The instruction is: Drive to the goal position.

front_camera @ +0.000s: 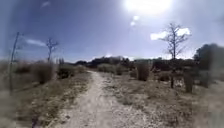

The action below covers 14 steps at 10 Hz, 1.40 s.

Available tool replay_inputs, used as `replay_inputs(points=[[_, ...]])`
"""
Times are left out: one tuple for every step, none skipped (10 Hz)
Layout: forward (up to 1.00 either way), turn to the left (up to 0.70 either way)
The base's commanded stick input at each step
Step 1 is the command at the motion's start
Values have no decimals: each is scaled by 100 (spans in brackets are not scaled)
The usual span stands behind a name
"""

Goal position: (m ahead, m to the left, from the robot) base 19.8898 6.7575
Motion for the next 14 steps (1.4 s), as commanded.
replay_inputs(points=[[70,0],[70,13],[70,35],[70,33],[70,21],[70,1],[70,0],[70,0],[70,0],[70,0],[70,0],[70,0],[70,0],[70,0]])
